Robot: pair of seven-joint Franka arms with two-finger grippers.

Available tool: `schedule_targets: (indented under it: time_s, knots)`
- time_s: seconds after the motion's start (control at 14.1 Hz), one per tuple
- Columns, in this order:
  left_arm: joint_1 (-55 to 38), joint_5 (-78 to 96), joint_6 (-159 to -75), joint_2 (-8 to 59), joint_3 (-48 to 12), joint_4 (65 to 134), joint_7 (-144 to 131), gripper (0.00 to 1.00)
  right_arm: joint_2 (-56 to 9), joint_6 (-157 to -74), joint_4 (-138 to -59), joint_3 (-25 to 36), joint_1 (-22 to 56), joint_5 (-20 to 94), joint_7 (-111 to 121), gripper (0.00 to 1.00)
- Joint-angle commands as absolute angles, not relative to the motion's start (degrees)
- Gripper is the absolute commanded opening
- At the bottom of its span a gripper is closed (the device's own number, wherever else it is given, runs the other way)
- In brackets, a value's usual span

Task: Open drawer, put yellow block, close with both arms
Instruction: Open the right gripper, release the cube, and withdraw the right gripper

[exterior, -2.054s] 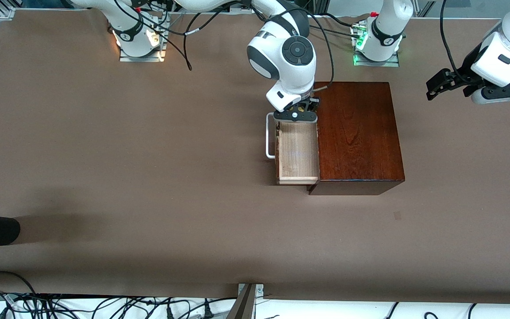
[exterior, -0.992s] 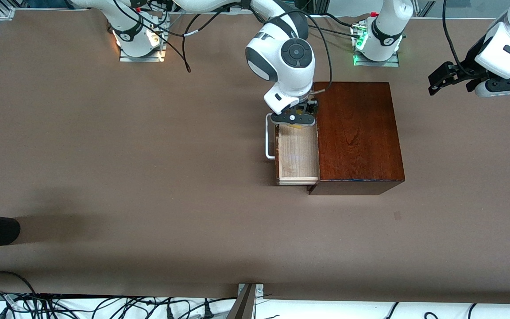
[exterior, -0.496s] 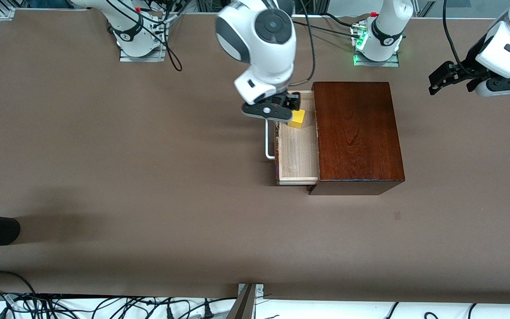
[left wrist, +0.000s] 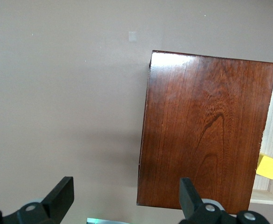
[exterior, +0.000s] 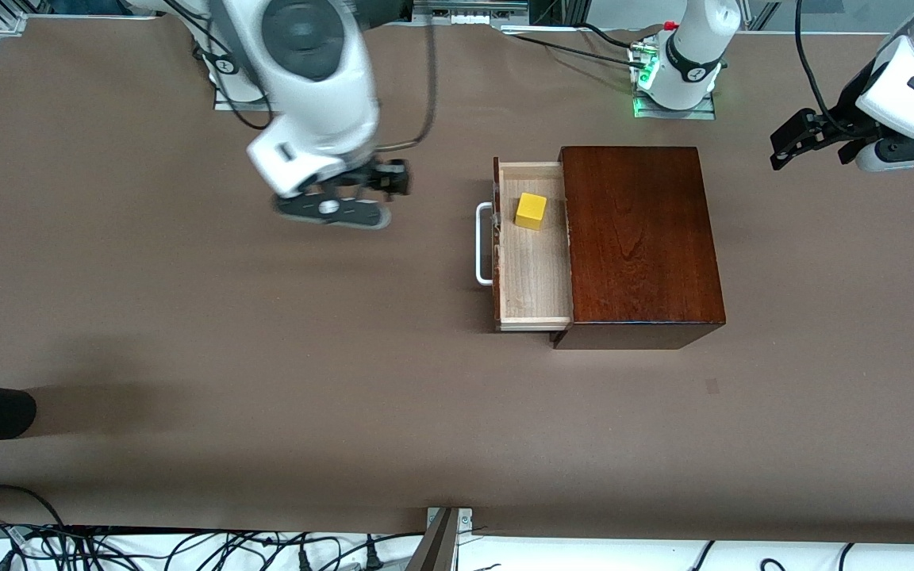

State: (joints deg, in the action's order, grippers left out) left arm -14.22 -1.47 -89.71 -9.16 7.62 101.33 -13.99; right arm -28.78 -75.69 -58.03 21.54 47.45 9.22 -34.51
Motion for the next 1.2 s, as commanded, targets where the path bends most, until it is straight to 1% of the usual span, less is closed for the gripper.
schedule_targets:
  time_s: [0.0,0.21,0.35,0.5,0.71,0.85,0.99,1.06,1.13]
  knots:
    - [-14.6,-0.3,-88.5,-7.7,7.5,98.1,-13.7,1.00,-21.3,-76.3,-67.7,28.2,47.7,9.2,-25.3,1.00]
    - [-14.8,-0.1,-86.4,-4.8,6.2,93.1,-15.0,1.00,-20.4,-75.7,-70.0,37.0,47.7,9.2,-14.3,1.00]
    - [-14.9,0.0,-86.0,-4.1,5.8,92.1,-15.1,1.00,-19.8,-75.8,-70.8,41.6,47.6,9.2,-8.8,1.00]
    - [-14.9,0.9,-86.0,-2.8,2.5,90.9,-19.7,1.00,-19.8,-75.8,-71.6,45.2,47.5,9.3,-4.2,1.00]
    - [-14.9,1.1,-86.0,1.1,-3.6,87.5,-29.5,1.00,-19.8,-76.1,-71.7,47.4,47.1,9.3,-3.1,1.00]
    - [-16.2,1.3,-86.2,3.5,-7.1,86.4,-37.7,1.00,-19.9,-76.2,-71.7,47.8,46.8,10.1,-3.1,1.00]
    - [-21.1,1.3,-86.5,5.8,-7.6,86.4,-46.6,1.00,-19.9,-76.2,-72.1,47.8,46.2,10.5,-3.1,1.00]
    - [-23.0,1.3,-86.9,7.1,-7.6,86.4,-50.8,1.00,-19.9,-76.2,-72.1,46.9,43.9,11.2,-3.1,1.00]
    - [-25.4,1.2,-87.8,8.3,-7.6,86.4,-54.8,1.00,-19.8,-76.0,-72.0,44.6,41.6,12.7,-3.0,1.00]
